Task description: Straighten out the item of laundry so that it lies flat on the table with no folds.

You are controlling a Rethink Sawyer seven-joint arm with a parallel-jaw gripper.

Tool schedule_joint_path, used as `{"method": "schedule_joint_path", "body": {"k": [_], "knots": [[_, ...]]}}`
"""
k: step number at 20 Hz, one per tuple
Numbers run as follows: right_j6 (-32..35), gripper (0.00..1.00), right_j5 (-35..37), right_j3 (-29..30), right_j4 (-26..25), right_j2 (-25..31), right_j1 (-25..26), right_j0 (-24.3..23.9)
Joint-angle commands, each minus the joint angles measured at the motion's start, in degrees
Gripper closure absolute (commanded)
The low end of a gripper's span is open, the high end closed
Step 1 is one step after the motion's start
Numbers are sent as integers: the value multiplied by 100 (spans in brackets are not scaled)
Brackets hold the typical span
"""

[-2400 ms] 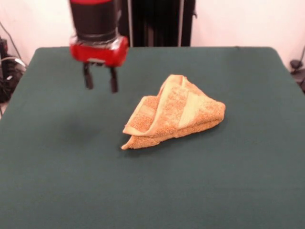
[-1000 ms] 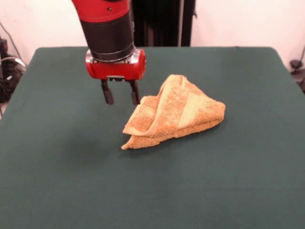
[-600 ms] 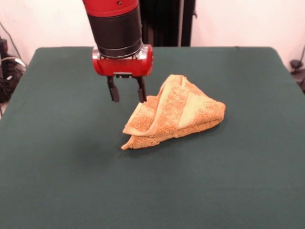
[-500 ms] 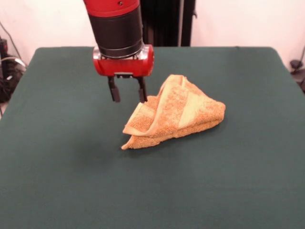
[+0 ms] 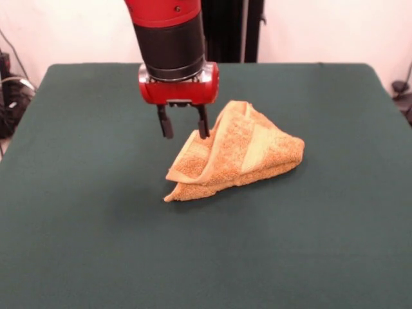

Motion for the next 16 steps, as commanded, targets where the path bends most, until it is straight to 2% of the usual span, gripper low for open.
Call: {"method": "schedule_joint_path", "body": {"k": [1, 6, 13, 16], "knots": [[-4, 0, -161, 454, -290, 452, 400, 231], [-74, 0, -122, 476, -223, 543, 495, 142], [-150, 0, 93, 865, -84, 649, 538, -88], [-148, 0, -64, 1140, -24, 760, 493, -259]]}}
